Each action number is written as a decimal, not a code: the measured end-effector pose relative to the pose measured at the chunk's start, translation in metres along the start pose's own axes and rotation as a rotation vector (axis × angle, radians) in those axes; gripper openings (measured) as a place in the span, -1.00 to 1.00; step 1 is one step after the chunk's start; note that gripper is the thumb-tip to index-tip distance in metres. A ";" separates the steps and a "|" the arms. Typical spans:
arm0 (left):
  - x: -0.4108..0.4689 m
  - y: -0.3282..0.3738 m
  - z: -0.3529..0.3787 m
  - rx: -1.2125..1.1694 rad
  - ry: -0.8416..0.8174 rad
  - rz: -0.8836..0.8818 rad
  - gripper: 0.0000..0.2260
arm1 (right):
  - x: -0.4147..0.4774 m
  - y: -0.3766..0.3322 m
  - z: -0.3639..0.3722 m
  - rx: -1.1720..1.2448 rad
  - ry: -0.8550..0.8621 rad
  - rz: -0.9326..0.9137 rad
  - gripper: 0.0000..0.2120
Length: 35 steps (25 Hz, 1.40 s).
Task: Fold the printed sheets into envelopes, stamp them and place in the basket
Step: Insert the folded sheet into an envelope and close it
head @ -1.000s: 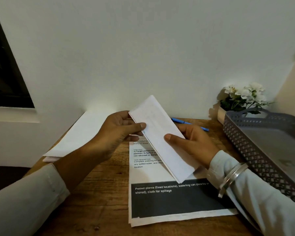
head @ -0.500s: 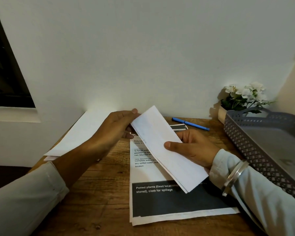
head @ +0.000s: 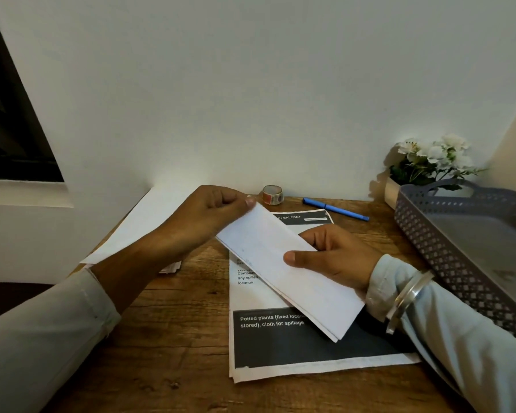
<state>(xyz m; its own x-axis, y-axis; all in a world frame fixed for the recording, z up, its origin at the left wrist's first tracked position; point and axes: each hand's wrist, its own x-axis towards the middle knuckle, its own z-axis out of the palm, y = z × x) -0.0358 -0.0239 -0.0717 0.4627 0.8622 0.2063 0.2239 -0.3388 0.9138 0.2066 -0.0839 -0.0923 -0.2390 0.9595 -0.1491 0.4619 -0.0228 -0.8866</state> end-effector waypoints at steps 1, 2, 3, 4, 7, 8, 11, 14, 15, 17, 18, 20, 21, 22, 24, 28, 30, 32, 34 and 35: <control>0.000 -0.002 -0.002 0.008 -0.038 -0.014 -0.81 | 0.000 0.001 -0.001 0.011 0.005 0.010 -0.80; 0.001 -0.005 -0.004 0.020 -0.053 -0.021 -0.82 | 0.000 0.002 -0.001 0.021 0.012 0.018 -0.80; 0.003 -0.007 -0.005 0.033 -0.044 -0.020 -0.84 | -0.001 0.002 0.000 0.040 0.028 0.019 -0.80; 0.004 -0.008 -0.007 0.043 -0.012 -0.015 -0.85 | -0.002 0.002 0.001 0.059 0.049 -0.001 -0.78; 0.007 -0.011 -0.009 0.061 0.020 0.009 -0.77 | -0.001 0.003 0.004 0.081 0.125 -0.079 -0.72; 0.007 -0.012 -0.009 0.068 -0.001 0.013 -0.75 | 0.000 0.005 0.004 0.091 0.156 -0.109 -0.83; 0.006 -0.014 -0.009 0.088 -0.078 0.036 -0.75 | 0.003 0.008 0.007 0.222 0.277 -0.202 -0.83; 0.006 -0.014 -0.016 0.102 -0.073 0.067 -0.74 | 0.004 0.011 0.008 0.144 0.324 -0.256 -0.78; 0.004 -0.012 -0.022 0.109 -0.056 0.072 -0.73 | 0.003 0.011 0.008 0.084 0.318 -0.240 -0.78; -0.002 -0.010 -0.038 0.156 -0.041 0.072 -0.76 | 0.003 0.013 0.006 0.054 0.287 -0.178 -0.77; -0.005 -0.009 -0.048 0.216 -0.040 0.065 -0.79 | 0.004 0.015 0.004 0.061 0.274 -0.152 -0.77; -0.015 -0.008 -0.070 0.396 -0.058 0.025 -0.84 | 0.006 0.015 0.004 0.053 0.272 -0.126 -0.76; -0.020 -0.008 -0.079 0.484 -0.089 -0.010 -0.83 | 0.007 0.016 0.005 0.047 0.271 -0.123 -0.75; -0.025 -0.009 -0.087 0.558 -0.134 -0.061 -0.80 | 0.008 0.016 0.006 0.049 0.269 -0.127 -0.75; -0.033 -0.009 -0.095 0.665 -0.264 -0.196 -0.69 | 0.009 0.016 0.008 0.067 0.260 -0.121 -0.74; -0.038 -0.008 -0.104 0.774 -0.375 -0.387 -0.59 | 0.009 0.015 0.008 0.082 0.262 -0.107 -0.74; -0.039 -0.010 -0.109 0.774 -0.370 -0.396 -0.60 | 0.008 0.016 0.009 0.074 0.261 -0.113 -0.74; -0.040 -0.015 -0.115 0.748 -0.370 -0.381 -0.64 | 0.009 0.016 0.010 0.064 0.269 -0.110 -0.74; -0.040 -0.019 -0.120 0.717 -0.368 -0.351 -0.68 | 0.009 0.016 0.010 0.061 0.273 -0.103 -0.75; -0.040 -0.021 -0.122 0.701 -0.368 -0.341 -0.69 | 0.009 0.016 0.010 0.055 0.275 -0.100 -0.75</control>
<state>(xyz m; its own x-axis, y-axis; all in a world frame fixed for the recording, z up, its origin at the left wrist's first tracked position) -0.1641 -0.0053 -0.0562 0.4953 0.8233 -0.2772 0.8230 -0.3426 0.4530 0.2034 -0.0786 -0.1121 -0.0369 0.9976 0.0582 0.3989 0.0681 -0.9145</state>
